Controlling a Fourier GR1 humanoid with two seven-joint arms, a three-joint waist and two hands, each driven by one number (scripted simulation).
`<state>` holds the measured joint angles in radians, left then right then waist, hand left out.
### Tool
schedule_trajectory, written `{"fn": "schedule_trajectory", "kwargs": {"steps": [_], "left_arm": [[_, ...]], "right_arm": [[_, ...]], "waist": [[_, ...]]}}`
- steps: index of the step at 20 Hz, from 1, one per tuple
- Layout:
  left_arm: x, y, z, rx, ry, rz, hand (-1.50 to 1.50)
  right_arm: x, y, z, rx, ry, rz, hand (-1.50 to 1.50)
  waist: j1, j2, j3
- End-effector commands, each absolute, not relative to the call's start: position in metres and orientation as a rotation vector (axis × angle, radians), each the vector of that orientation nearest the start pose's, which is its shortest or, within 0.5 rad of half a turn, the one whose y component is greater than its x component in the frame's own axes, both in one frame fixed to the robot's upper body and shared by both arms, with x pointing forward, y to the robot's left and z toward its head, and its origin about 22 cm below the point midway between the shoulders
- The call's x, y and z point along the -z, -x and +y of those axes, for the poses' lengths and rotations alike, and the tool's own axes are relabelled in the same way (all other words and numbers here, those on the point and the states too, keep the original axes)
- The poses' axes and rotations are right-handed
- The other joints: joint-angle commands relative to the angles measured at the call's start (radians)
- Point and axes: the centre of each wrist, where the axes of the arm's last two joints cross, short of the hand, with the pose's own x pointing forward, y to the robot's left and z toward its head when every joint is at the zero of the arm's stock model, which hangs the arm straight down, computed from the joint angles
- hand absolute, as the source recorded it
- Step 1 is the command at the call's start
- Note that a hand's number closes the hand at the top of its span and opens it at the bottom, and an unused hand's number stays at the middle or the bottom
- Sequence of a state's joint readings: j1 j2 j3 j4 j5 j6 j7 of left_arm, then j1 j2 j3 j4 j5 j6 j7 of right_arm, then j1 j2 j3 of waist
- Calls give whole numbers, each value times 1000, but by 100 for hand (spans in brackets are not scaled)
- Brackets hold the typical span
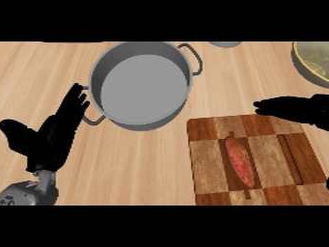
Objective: Pick the sweet potato from the cutting board and place it in the pot
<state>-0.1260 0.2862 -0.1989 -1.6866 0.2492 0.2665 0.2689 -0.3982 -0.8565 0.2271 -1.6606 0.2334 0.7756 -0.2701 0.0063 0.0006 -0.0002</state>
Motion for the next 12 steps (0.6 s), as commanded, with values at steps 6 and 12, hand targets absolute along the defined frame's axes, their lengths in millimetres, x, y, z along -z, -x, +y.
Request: {"fn": "schedule_trajectory", "kwargs": {"steps": [6,12], "left_arm": [[-78,-263,232,21,-25,-1487,0],[-63,-257,235,25,15,-1469,0]], "right_arm": [[-170,-299,-291,-1791,127,-1292,-150],[-144,-285,-285,-1732,108,-1356,-150]], "waist": [[-3,-1,0],[-4,-1,0]]}}
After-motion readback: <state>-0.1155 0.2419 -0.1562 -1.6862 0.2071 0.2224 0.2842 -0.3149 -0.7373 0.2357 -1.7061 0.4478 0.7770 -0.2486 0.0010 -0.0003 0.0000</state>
